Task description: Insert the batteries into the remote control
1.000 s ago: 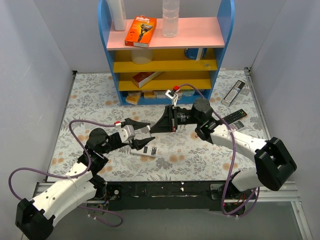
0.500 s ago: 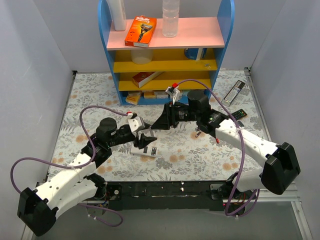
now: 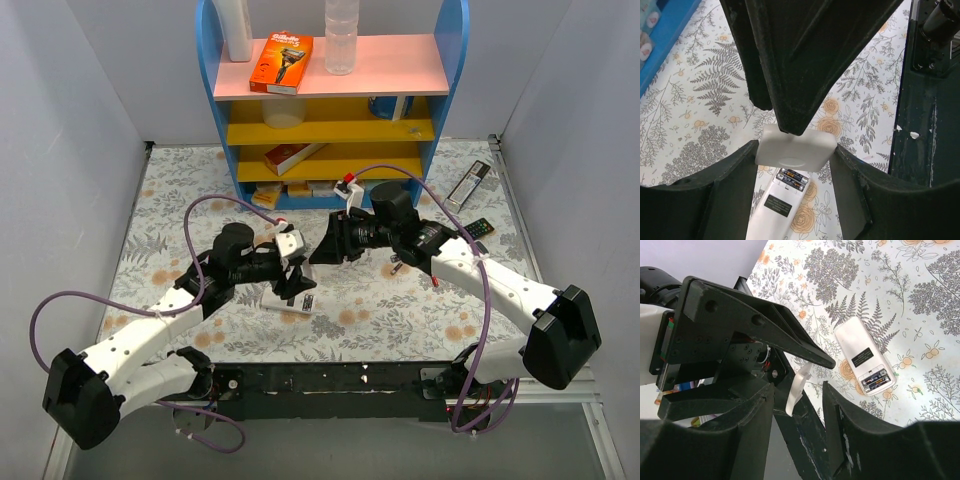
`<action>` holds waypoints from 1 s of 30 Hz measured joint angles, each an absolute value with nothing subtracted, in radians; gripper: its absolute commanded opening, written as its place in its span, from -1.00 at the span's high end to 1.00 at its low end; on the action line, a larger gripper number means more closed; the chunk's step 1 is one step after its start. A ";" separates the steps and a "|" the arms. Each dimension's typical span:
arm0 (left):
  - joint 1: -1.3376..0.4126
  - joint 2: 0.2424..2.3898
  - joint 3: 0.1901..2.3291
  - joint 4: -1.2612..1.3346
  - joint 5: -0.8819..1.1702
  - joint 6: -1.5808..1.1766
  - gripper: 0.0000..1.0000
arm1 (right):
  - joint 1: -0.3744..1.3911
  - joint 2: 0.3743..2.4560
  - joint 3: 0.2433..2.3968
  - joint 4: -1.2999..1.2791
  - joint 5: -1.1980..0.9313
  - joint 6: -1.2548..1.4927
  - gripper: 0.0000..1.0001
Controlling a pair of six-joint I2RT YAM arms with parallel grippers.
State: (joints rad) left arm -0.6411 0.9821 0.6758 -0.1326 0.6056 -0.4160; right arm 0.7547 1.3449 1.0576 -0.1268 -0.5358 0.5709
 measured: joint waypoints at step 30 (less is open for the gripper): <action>-0.683 1.042 0.717 -0.218 0.527 -0.386 0.13 | 0.800 1.384 1.016 -0.132 -0.520 0.670 0.74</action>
State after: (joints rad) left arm -0.6834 1.0420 0.7166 -0.2180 0.5274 -0.3862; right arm 0.7998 1.3838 1.0157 -0.1318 -0.5201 0.6697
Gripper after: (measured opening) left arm 0.543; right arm 0.235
